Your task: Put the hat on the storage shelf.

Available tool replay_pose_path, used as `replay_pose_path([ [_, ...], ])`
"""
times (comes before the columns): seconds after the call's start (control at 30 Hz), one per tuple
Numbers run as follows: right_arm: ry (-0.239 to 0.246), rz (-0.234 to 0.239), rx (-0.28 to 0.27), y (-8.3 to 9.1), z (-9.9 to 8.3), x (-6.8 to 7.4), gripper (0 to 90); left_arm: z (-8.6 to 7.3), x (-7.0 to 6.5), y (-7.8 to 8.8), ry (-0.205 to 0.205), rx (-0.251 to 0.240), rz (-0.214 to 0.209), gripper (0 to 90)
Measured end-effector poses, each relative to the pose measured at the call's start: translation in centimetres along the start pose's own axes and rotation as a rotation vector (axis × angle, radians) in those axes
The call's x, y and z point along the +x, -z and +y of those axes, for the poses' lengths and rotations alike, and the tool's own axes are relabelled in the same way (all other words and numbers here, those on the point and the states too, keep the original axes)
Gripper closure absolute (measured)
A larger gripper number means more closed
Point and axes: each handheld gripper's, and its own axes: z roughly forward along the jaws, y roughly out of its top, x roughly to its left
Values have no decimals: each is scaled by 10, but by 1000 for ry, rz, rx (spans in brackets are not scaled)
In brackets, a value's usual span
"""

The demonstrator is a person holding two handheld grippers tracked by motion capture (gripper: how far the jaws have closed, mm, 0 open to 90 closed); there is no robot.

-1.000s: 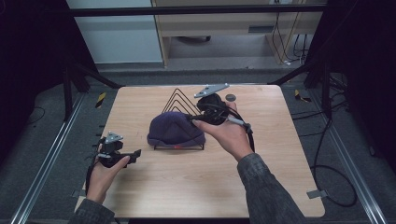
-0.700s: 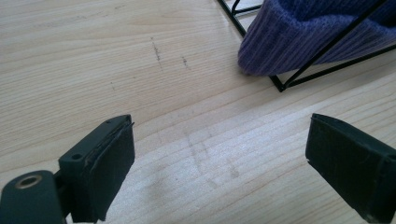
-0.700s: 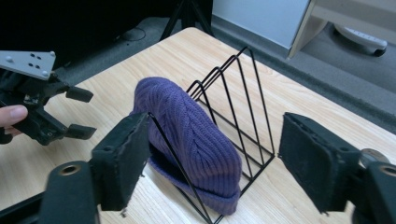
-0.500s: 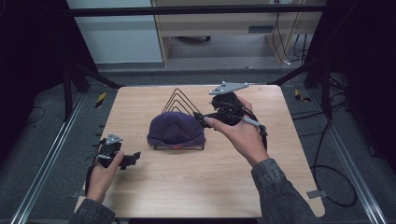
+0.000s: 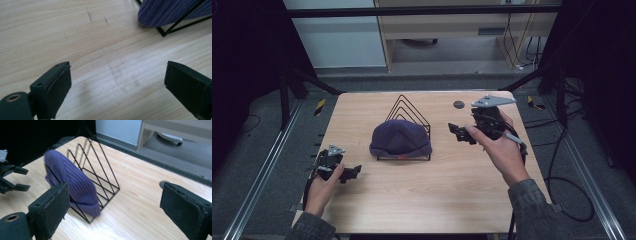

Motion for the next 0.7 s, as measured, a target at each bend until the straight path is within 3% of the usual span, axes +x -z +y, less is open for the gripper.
replay_pose_path([
  [0.1,-18,-16,14,4,-14,-14,98,-1,1,0,-12,8,3,65],
  [0.2,-47,-21,41,9,-28,-26,123,-3,3,-1,17,5,-18,62],
  [0.3,-52,-44,75,13,-40,-39,138,-3,2,-2,-20,29,22,61],
  [0.7,-138,-127,138,5,-92,-74,189,-6,1,-12,-38,72,-15,52],
])
